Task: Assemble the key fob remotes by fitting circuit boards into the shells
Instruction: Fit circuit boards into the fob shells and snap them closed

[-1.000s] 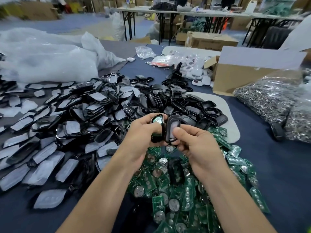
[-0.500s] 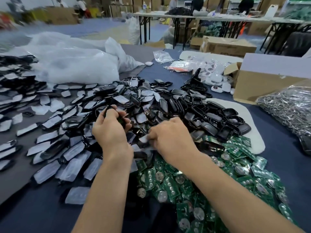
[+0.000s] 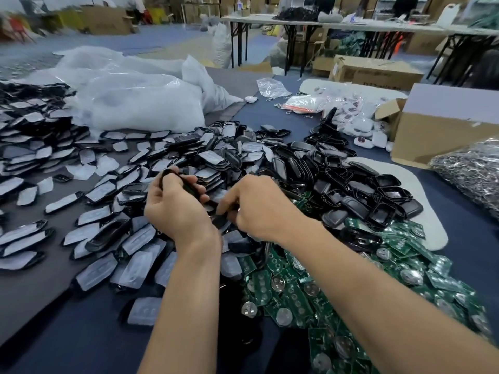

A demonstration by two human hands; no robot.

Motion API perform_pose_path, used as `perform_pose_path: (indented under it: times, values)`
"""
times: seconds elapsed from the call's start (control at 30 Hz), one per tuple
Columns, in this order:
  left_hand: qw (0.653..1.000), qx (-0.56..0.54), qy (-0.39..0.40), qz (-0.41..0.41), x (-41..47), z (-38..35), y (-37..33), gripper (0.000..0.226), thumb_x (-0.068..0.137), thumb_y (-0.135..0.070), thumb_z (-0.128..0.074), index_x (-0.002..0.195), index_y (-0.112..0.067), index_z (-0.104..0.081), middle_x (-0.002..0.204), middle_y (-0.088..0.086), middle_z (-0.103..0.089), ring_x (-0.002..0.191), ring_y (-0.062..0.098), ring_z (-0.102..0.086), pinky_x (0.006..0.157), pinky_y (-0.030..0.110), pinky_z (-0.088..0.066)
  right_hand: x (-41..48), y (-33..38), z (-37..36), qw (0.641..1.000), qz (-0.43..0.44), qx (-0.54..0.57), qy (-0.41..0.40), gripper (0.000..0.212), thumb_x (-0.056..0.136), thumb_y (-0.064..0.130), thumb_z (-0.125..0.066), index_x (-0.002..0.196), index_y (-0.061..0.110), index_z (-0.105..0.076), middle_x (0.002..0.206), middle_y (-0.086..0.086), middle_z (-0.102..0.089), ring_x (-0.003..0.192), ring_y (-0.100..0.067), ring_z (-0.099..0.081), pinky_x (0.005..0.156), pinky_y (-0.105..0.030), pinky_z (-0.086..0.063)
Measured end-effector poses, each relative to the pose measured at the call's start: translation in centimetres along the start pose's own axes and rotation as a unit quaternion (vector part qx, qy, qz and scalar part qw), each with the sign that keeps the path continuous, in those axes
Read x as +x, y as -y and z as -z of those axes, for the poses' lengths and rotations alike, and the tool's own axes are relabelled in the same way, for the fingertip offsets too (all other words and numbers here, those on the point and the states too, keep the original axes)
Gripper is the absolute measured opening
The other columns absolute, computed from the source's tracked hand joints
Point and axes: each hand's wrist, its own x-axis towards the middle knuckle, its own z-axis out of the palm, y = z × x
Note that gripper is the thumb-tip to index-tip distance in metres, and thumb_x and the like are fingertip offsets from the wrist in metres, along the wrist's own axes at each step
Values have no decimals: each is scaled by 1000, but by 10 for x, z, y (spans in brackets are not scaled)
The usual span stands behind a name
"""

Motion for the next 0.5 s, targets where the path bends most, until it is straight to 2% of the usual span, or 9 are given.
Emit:
perform_pose_path:
  times: [0.1,0.2,0.33,0.4,0.5]
  values:
    - [1000,-5,-5,-7,5,1,-1,21,88,1,-48,85,-10,-66,57,-1,-64,46,16,-51,42,25,-40,-1,1,-12,996,28,-76,49,50,82,0,-68,117,35,-78,110,-2,-69,89,-14,-48,77,-26,-42]
    - [1000,-2,-7,-10,5,3,-1,21,88,1,-48,86,-10,-67,58,0,-64,47,17,-51,42,25,-40,-1,0,-16,994,12,-101,33,55,86,0,-61,121,42,-73,114,-7,-61,98,-28,-59,75,-29,-36]
    - [1000,-17,-21,-7,8,6,-7,20,86,1,-49,85,-9,-66,58,1,-63,47,18,-51,43,25,-39,-6,6,-19,982,51,-180,-11,42,86,4,-65,112,34,-78,105,-1,-69,97,-24,-63,74,-27,-31]
    - [999,-24,-32,-2,8,8,-10,21,85,2,-48,84,-9,-65,57,0,-62,46,18,-50,43,25,-38,-7,2,-16,984,29,-175,-11,35,85,5,-67,105,31,-81,99,1,-71,92,-23,-64,74,-27,-35]
    - [999,-28,-42,4,8,7,-11,21,84,3,-47,83,-9,-65,56,0,-62,45,17,-50,42,24,-38,-7,-4,-7,981,-1,-196,-1,24,85,9,-65,97,24,-80,92,-1,-74,89,-27,-69,83,-33,-54]
